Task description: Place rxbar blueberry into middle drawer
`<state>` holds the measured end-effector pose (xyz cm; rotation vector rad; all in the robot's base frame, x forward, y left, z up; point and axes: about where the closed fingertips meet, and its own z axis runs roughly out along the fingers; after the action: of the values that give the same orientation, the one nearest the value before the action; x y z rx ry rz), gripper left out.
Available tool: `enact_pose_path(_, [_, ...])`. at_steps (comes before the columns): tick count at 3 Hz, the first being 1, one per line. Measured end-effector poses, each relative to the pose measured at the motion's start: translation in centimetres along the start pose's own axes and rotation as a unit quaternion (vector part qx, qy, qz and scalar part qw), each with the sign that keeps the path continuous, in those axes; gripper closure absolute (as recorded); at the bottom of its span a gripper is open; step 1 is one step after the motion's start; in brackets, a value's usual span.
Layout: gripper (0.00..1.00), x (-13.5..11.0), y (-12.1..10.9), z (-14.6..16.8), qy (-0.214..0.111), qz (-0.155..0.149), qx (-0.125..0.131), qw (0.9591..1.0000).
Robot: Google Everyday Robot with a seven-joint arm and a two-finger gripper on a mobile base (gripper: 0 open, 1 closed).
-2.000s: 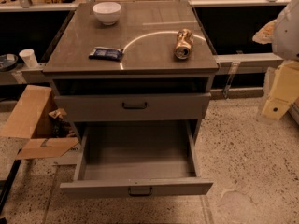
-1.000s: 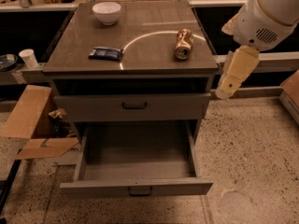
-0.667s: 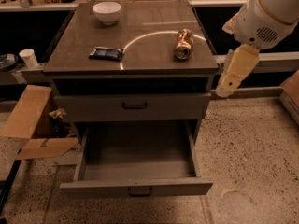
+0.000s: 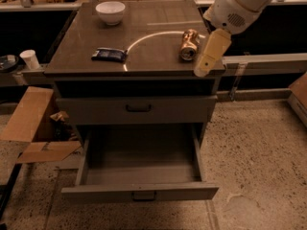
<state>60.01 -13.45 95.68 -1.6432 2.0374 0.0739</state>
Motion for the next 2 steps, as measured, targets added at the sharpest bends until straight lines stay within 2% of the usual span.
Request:
enact_pose_path(1, [0.0, -3.3, -3.2, 3.3, -0.048, 0.005, -0.01, 0.9988])
enact_pose_path(2, [0.0, -6.9, -5.1, 7.1, -0.096, 0.006, -0.031, 0.9949])
